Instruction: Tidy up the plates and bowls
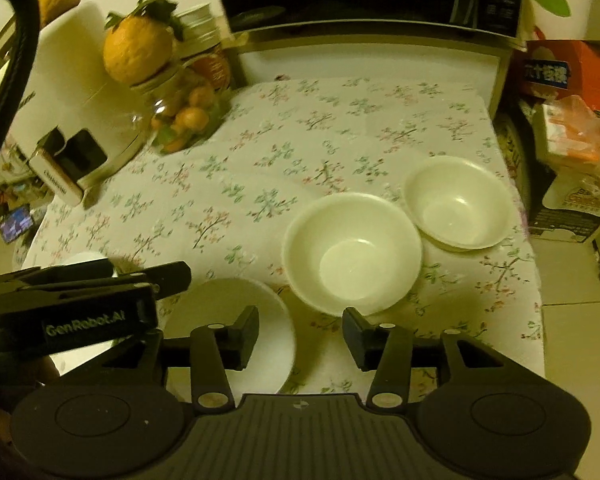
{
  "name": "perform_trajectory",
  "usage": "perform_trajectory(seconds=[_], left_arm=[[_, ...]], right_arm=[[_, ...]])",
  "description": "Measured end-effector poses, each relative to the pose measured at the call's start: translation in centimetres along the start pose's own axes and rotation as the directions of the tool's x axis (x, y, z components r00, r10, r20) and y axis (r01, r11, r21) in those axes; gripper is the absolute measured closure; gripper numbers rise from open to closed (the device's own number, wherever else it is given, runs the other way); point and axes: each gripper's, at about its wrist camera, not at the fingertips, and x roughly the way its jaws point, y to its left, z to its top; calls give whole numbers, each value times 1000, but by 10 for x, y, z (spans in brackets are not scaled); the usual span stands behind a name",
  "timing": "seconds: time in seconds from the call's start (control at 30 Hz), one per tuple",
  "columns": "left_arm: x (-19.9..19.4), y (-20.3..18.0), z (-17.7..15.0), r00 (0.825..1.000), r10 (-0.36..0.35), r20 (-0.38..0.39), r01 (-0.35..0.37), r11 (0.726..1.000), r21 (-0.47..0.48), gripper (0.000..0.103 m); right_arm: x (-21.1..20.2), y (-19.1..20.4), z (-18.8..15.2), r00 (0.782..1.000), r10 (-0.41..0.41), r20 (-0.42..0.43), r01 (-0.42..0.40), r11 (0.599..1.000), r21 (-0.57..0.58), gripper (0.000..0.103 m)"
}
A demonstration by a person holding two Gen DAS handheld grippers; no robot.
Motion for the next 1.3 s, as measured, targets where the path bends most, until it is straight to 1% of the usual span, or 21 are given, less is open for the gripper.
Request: perform_trajectory(seconds=[0.03,0.1,0.17,0.23,0.27,0.33,0.4,0.5,0.7,0.87,1.13,1.3], left_arm=[[1,-2,1,1000,-1,2,1,1000,2,13],[3,-5,3,1000,3,5,-3,1000,11,11],[6,-9,4,1000,9,3,-9,1000,29,8],[9,-13,6,1000,8,2,-8,999,48,7],[10,-16,7,1000,7,3,-7,999,52,6],[12,-19,8,1000,4,3,-5,998,55,6],[15,-23,10,1000,2,2,-3,998,56,5],[16,-25,11,1000,2,1,-2,998,56,4],[24,-35,15,1000,1,1,-1,998,63,1],[35,-42,19,1000,9,-10,-8,997,73,0],[52,-52,22,999,20,-32,-16,995,94,0],[61,-60,26,999,24,-31,-20,994,111,1]], right_arm=[[-1,-2,1,1000,-3,4,3,1000,7,50],[-4,-6,2,1000,-14,15,13,1000,18,46],[-6,-10,4,999,-27,22,26,999,22,41],[-9,-15,5,999,-32,28,31,999,37,30],[-11,-16,5,999,-33,31,31,999,44,28],[-13,-20,6,998,-41,37,39,998,52,19],[-13,-23,6,998,-58,39,55,997,59,16],[-13,-32,6,997,-76,34,73,993,91,13],[-11,-57,5,997,-80,19,75,978,194,8],[-11,-71,2,995,-104,13,98,966,238,6],[-8,-99,-1,996,-88,-17,88,933,349,6],[-5,-109,-2,996,-88,-23,90,918,386,6]])
